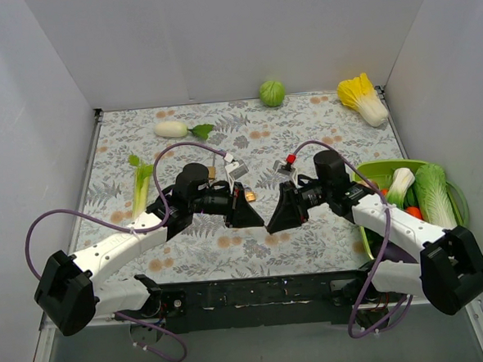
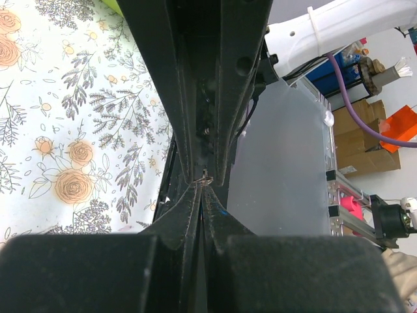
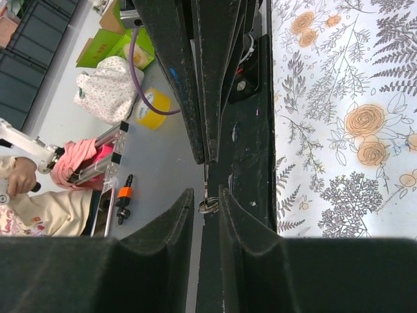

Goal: Unlock with the key

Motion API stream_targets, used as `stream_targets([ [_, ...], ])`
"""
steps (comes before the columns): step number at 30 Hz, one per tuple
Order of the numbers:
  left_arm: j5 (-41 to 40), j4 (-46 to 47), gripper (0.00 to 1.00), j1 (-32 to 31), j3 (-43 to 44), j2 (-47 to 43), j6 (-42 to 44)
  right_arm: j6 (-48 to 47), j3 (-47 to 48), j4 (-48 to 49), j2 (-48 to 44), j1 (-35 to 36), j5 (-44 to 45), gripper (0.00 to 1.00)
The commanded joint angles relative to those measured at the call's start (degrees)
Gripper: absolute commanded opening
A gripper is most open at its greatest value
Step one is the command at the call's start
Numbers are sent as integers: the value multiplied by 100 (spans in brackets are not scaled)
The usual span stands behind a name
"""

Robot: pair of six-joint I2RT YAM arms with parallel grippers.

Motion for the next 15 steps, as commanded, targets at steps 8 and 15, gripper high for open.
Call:
stream_targets([
  [8,-327,-71,0,35,104,-165,118,-12,10,248,131,81,-127,1],
  [15,-2424,70,98,35,-211,-455,-365,532,-331,669,202,-269,584,1],
])
